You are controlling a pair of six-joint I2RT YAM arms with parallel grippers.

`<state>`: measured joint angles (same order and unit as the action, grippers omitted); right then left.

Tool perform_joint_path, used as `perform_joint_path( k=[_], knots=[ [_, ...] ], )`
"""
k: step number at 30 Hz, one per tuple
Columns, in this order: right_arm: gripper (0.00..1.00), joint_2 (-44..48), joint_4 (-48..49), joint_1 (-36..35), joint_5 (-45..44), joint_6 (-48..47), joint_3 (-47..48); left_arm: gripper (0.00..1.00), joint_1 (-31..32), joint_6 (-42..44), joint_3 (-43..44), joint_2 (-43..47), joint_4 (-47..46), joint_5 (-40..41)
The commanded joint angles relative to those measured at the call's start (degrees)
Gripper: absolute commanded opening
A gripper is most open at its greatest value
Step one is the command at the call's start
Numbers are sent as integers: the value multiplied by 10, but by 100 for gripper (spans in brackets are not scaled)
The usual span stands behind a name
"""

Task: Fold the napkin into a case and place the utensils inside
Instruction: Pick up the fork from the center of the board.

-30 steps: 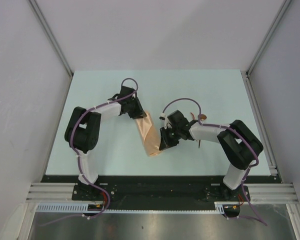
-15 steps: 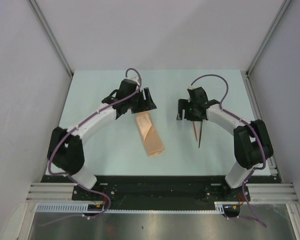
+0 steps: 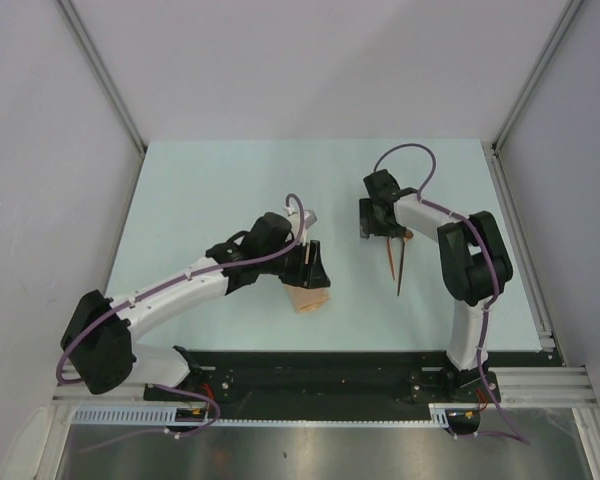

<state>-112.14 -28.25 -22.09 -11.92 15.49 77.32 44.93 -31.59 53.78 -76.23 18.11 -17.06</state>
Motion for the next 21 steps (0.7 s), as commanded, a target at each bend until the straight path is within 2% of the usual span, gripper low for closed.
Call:
perform_joint_path(
  k=[1,3,6,7,9,10,11,12,13,14,15,16,17,18,21],
  knots=[
    [69,-7,-6,5,-30,-12,34,59,24,-9,-5,14,-50,-19],
    [66,-22,-20,6,-30,-9,50,59,25,-13,-7,6,-59,-24],
    [50,-50,-15,13,-18,-12,65,59,29,-19,-3,-8,-63,-23],
    [32,-57,-15,19,-13,-19,70,59,29,-21,-3,-11,-64,-21],
    [5,-56,1,17,-3,-25,66,63,29,-24,-3,-12,-68,-8],
    [0,-35,12,14,7,-17,41,66,29,-30,-7,-10,-75,-5],
    [0,-9,27,10,28,-7,22,70,29,-35,-17,-7,-99,-3],
    [0,61,65,8,101,11,1,73,29,-36,-23,-2,-112,0],
    [0,100,92,6,153,31,-58,74,29,-39,-28,7,-140,4],
    [0,139,127,6,200,88,-90,77,29,-42,-37,11,-155,8],
    [0,226,208,5,260,120,-128,78,27,-43,-38,13,-165,11],
    [0,260,243,2,282,155,-157,79,27,-43,-39,12,-178,7],
    [0,295,332,0,308,235,-214,79,27,-42,-37,11,-199,0],
    [0,320,367,-2,341,271,-235,79,26,-43,-35,9,-210,-15],
    [0,381,455,-15,357,366,-291,80,26,-33,-24,6,-217,-20]
  ],
)
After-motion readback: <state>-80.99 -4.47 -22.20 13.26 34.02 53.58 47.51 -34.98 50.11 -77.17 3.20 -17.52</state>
